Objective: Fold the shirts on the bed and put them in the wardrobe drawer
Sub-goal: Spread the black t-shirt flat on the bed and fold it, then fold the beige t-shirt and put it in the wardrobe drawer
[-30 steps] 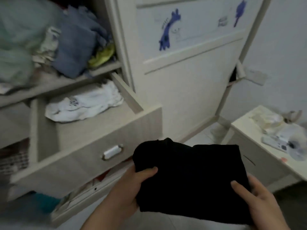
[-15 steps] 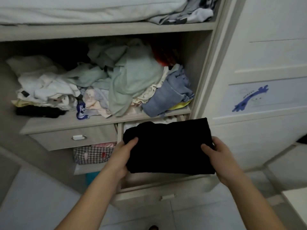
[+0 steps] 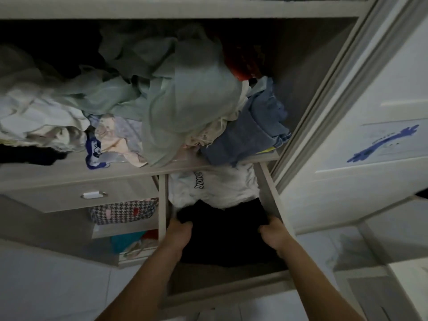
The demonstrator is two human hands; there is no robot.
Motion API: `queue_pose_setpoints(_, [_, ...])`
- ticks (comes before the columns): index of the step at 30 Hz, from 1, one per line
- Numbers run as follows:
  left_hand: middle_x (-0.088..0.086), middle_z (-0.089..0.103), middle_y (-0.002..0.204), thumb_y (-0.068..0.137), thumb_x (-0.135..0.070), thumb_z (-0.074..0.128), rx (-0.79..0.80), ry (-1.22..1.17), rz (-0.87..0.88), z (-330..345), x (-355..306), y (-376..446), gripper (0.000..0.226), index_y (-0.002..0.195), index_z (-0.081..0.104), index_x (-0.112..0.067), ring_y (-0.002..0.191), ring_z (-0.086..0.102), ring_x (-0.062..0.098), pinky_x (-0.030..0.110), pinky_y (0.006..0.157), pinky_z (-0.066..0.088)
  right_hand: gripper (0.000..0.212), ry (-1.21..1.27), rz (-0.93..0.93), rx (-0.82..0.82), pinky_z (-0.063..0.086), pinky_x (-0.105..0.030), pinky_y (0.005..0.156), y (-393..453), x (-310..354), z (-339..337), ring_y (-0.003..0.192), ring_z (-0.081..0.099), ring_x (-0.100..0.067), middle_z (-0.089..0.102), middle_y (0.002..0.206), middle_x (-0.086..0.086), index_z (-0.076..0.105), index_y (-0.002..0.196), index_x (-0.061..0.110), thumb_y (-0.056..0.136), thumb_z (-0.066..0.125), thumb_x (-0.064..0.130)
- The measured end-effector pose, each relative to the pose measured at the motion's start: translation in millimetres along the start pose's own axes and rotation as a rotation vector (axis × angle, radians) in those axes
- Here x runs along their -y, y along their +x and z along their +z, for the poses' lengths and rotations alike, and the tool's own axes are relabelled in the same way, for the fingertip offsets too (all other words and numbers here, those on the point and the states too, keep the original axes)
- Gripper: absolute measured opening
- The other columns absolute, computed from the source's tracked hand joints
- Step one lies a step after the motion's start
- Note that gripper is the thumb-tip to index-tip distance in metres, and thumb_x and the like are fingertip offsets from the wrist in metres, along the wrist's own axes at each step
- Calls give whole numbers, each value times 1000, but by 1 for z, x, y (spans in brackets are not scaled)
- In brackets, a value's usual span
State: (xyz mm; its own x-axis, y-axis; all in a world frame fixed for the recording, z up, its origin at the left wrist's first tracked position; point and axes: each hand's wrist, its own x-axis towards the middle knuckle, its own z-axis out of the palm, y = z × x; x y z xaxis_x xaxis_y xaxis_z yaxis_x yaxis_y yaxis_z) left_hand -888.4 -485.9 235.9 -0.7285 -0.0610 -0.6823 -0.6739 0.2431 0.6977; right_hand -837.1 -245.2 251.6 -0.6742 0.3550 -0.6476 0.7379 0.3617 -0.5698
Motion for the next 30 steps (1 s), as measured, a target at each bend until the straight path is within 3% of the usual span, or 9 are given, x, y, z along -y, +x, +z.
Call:
queue_pose_setpoints(3, [21,36,147,91,-4,53,-121,201,130,17,18,-10,72,153,17,-12,131,42,36,40,109,36,52,-168,66,0,44,-40,100,4,-6,9,123,53,-40,54,134,-28,40,141,-4,91,51,4])
queue_pose_setpoints(6, [18,10,160,83,-1,61,-272,782,614,32,33,-18,85,155,21,-24,146,14,37,48,118,20,75,-261,-55,-73,40,-43,101,-1,-5,17,128,46,-43,39,144,-27,11,153,5,92,54,15])
queue_pose_setpoints(8, [10,-2,164,88,-7,56,-52,1124,755,37,39,-14,82,155,18,-32,150,-3,31,50,121,11,87,-541,-242,-171,36,-46,106,-11,-4,27,137,34,-41,20,154,-21,0,156,16,90,57,25])
queue_pose_setpoints(11, [2,-12,164,99,-29,47,344,1329,560,33,43,-5,68,155,10,-38,150,-7,27,51,120,9,82,-858,-408,-29,25,-51,116,-12,-6,46,149,7,-34,-4,164,-8,5,157,29,92,54,36])
queue_pose_setpoints(14, [0,-13,164,99,-42,45,434,1397,449,28,45,3,68,153,4,-44,150,-4,33,55,119,17,75,-848,-246,215,29,-52,115,-5,-15,48,150,2,-32,-4,165,-4,8,156,34,95,51,37])
queue_pose_setpoints(19, [3,1,164,99,-42,41,448,1542,456,20,43,2,59,151,15,-48,146,8,39,55,112,26,68,-730,-240,213,26,-47,118,-10,-19,48,150,11,-31,8,165,-5,19,156,28,96,48,41])
queue_pose_setpoints(23, [1,45,144,97,-43,46,246,1061,655,38,24,-8,42,139,47,-39,129,43,23,38,103,39,60,-213,-339,-6,27,-25,115,-32,-16,33,143,33,-17,33,158,-3,31,154,22,99,54,31])
queue_pose_setpoints(27, [-19,61,126,88,-37,57,407,123,548,76,-7,-49,32,119,60,-44,119,55,1,21,96,42,48,471,-351,-246,39,-9,100,-85,-27,3,121,52,2,54,141,8,45,146,26,99,55,19])
queue_pose_setpoints(30, [-14,67,120,87,-25,61,531,-139,558,116,-12,-90,29,112,66,-39,113,61,4,31,95,48,42,773,-337,-454,44,-24,106,-136,-67,-23,120,58,-1,59,135,9,51,140,25,101,52,11])
